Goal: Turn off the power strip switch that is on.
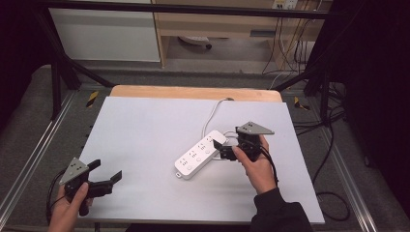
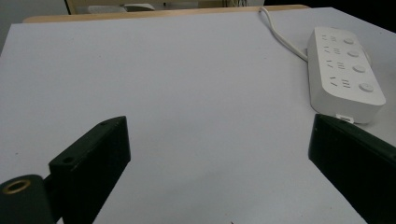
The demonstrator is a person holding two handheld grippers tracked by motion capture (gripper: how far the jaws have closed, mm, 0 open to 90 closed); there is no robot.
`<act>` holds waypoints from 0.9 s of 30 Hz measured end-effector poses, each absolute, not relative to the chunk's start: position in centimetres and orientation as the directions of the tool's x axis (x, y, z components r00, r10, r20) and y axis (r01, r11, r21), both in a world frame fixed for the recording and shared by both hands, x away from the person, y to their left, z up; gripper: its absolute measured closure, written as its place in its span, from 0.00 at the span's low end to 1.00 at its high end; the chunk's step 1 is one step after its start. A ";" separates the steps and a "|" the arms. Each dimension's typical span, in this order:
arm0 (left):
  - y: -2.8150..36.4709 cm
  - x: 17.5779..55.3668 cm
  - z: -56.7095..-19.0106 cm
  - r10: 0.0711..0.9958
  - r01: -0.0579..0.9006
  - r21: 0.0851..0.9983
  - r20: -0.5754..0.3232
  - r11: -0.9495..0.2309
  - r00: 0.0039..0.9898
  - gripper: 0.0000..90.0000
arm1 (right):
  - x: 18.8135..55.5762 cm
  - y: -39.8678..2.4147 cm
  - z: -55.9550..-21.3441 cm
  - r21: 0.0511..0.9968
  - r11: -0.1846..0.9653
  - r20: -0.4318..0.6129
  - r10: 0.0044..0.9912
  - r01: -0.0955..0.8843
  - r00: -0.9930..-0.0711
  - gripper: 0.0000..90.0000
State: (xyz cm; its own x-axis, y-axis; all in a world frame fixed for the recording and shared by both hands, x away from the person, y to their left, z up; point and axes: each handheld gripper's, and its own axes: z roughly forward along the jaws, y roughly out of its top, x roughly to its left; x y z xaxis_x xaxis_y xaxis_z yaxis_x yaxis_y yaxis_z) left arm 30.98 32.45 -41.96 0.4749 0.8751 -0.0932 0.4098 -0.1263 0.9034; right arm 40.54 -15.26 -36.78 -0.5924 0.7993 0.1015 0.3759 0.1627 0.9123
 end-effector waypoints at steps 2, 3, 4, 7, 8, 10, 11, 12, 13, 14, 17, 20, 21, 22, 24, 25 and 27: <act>32.4 31.0 -42.0 0.875 0.410 0.903 -0.093 -0.127 0.475 0.06 | 40.5 -15.7 -36.6 0.913 0.157 0.105 0.802 0.376 -0.587 0.02; 32.4 31.0 -42.0 0.875 0.410 0.903 -0.093 -0.128 0.476 0.06 | 40.5 -16.0 -36.6 0.914 0.153 0.105 0.805 0.375 -0.584 0.02; 32.4 31.0 -41.9 0.875 0.410 0.903 -0.092 -0.128 0.476 0.06 | 40.5 -16.3 -36.5 0.916 0.150 0.103 0.809 0.373 -0.579 0.02; 32.5 31.0 -41.9 0.875 0.409 0.904 -0.093 -0.125 0.475 0.06 | 40.3 -17.2 -36.2 0.922 0.136 0.100 0.820 0.362 -0.564 0.02; 32.5 31.0 -41.9 0.874 0.408 0.904 -0.093 -0.126 0.476 0.06 | 40.2 -17.5 -36.1 0.924 0.130 0.102 0.823 0.360 -0.558 0.02; 32.5 31.0 -41.9 0.874 0.408 0.904 -0.093 -0.126 0.477 0.06 | 40.1 -18.1 -35.9 0.925 0.122 0.103 0.830 0.360 -0.548 0.02; 32.5 31.0 -41.9 0.873 0.408 0.904 -0.094 -0.126 0.478 0.06 | 40.0 -18.4 -35.8 0.925 0.119 0.104 0.833 0.360 -0.543 0.02; 32.5 31.0 -41.9 0.873 0.408 0.904 -0.094 -0.127 0.478 0.06 | 40.0 -18.7 -35.8 0.926 0.117 0.103 0.836 0.358 -0.539 0.02; 32.5 31.0 -41.9 0.873 0.408 0.904 -0.093 -0.127 0.478 0.06 | 39.9 -19.0 -35.7 0.926 0.113 0.105 0.839 0.360 -0.534 0.02; 32.5 31.0 -41.9 0.874 0.408 0.904 -0.093 -0.126 0.477 0.06 | 39.9 -19.2 -35.7 0.927 0.110 0.105 0.842 0.359 -0.529 0.02; 32.5 31.0 -41.9 0.874 0.408 0.904 -0.091 -0.129 0.478 0.06 | 39.8 -19.9 -35.7 0.928 0.103 0.106 0.847 0.357 -0.520 0.02; 32.5 31.0 -41.9 0.874 0.408 0.904 -0.090 -0.130 0.478 0.06 | 39.6 -20.5 -35.5 0.931 0.089 0.113 0.853 0.355 -0.510 0.02; 32.5 31.0 -41.9 0.874 0.408 0.904 -0.091 -0.129 0.477 0.06 | 39.6 -20.7 -35.5 0.932 0.087 0.111 0.855 0.352 -0.506 0.02; 32.5 31.0 -41.9 0.874 0.408 0.904 -0.090 -0.130 0.477 0.06 | 39.5 -20.9 -35.4 0.933 0.086 0.110 0.856 0.349 -0.506 0.02; 32.5 31.0 -41.9 0.874 0.408 0.904 -0.090 -0.130 0.478 0.06 | 39.4 -21.2 -35.4 0.935 0.082 0.108 0.860 0.344 -0.498 0.02; 32.5 31.0 -41.9 0.874 0.407 0.904 -0.090 -0.129 0.477 0.06 | 39.4 -21.4 -35.4 0.937 0.080 0.106 0.863 0.341 -0.494 0.02; 32.5 31.0 -41.9 0.874 0.406 0.905 -0.090 -0.128 0.477 0.06 | 39.2 -21.9 -35.4 0.939 0.075 0.104 0.868 0.336 -0.485 0.02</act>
State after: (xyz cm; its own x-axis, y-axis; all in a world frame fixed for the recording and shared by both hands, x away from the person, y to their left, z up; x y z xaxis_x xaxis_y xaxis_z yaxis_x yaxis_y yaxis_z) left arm 30.96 32.50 -41.91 0.4772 0.8742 -0.0901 0.4062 -0.1284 0.9047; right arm 39.22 -21.90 -35.38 -0.4850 0.8683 0.1040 0.3357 0.0750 0.9390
